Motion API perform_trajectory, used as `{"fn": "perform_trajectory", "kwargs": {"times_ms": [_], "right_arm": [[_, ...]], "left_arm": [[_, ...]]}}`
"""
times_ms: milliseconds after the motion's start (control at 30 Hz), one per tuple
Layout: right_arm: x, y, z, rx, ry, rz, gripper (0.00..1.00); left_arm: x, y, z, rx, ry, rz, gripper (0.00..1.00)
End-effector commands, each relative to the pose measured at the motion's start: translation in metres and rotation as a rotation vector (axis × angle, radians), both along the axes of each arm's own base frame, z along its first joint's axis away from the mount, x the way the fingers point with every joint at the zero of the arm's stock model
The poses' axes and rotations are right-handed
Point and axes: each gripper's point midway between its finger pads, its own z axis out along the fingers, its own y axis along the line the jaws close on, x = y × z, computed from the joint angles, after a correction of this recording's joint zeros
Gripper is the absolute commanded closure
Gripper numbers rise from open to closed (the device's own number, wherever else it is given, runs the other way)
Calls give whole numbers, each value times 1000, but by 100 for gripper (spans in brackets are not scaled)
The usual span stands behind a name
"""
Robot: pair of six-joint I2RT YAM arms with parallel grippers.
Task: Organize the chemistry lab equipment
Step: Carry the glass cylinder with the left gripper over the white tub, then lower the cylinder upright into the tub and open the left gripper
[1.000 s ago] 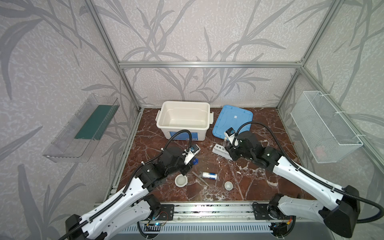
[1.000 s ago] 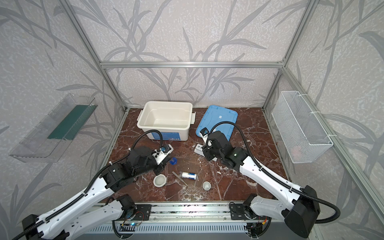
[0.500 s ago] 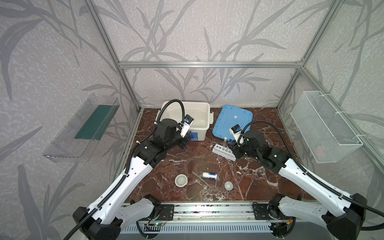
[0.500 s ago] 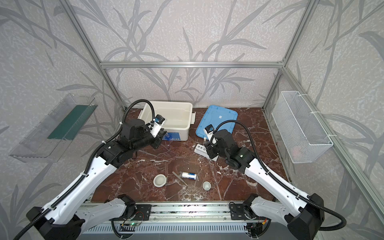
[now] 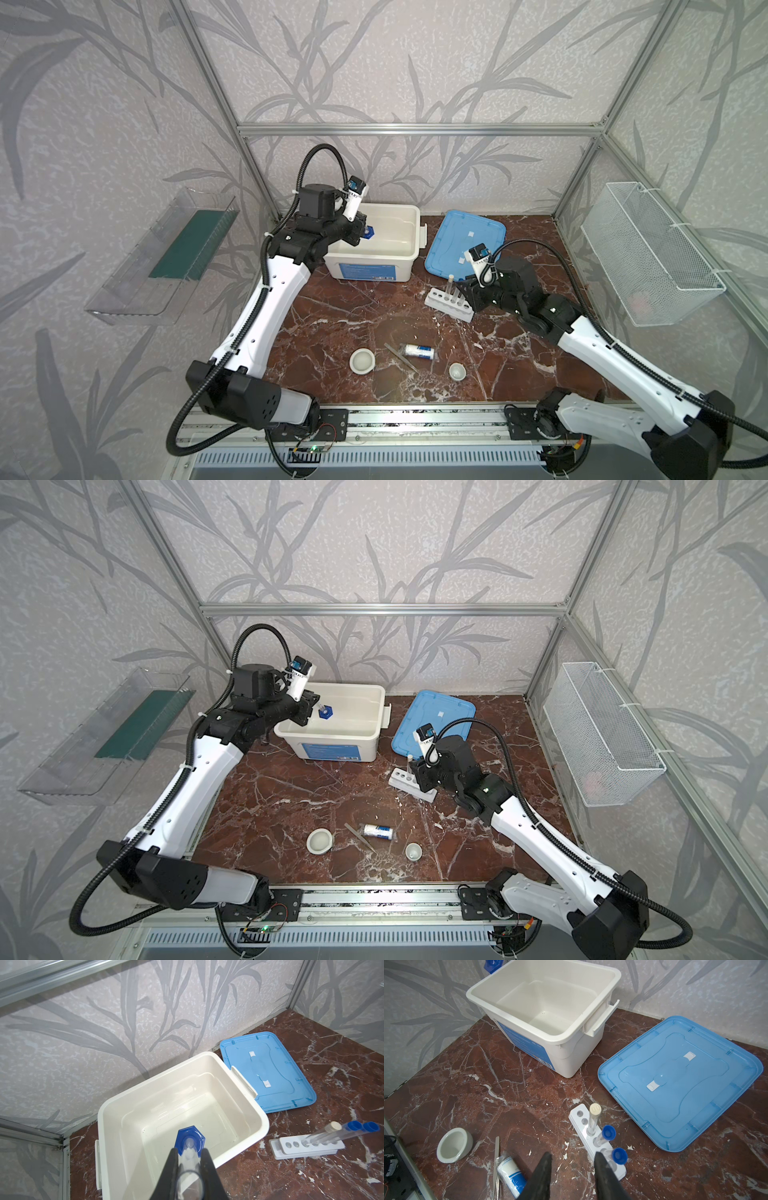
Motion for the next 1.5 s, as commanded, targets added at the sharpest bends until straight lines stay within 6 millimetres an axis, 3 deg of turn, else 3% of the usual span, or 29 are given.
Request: {"fn": "perform_trajectory", "kwargs": {"times_ms": [0, 267, 367, 567, 967, 1467], "right_arm": [[5, 8, 2, 46, 4, 15, 64], [12, 14, -4, 54, 38, 13, 65], [14, 17, -5, 57, 48, 12, 65], [16, 18, -6, 56, 61, 7, 65], [15, 14, 9, 65, 38, -9, 65], [12, 9, 0, 58, 53, -23, 65]], "left_arm": [[24, 16, 0, -33, 6, 31, 91], [89, 55, -40, -86, 50, 195, 90], [113, 65, -59, -80, 82, 271, 96], [140, 76, -91, -88, 92, 388, 95], [155, 84, -138, -99, 128, 515, 95], [161, 86, -177, -117, 165, 604, 93]]}}
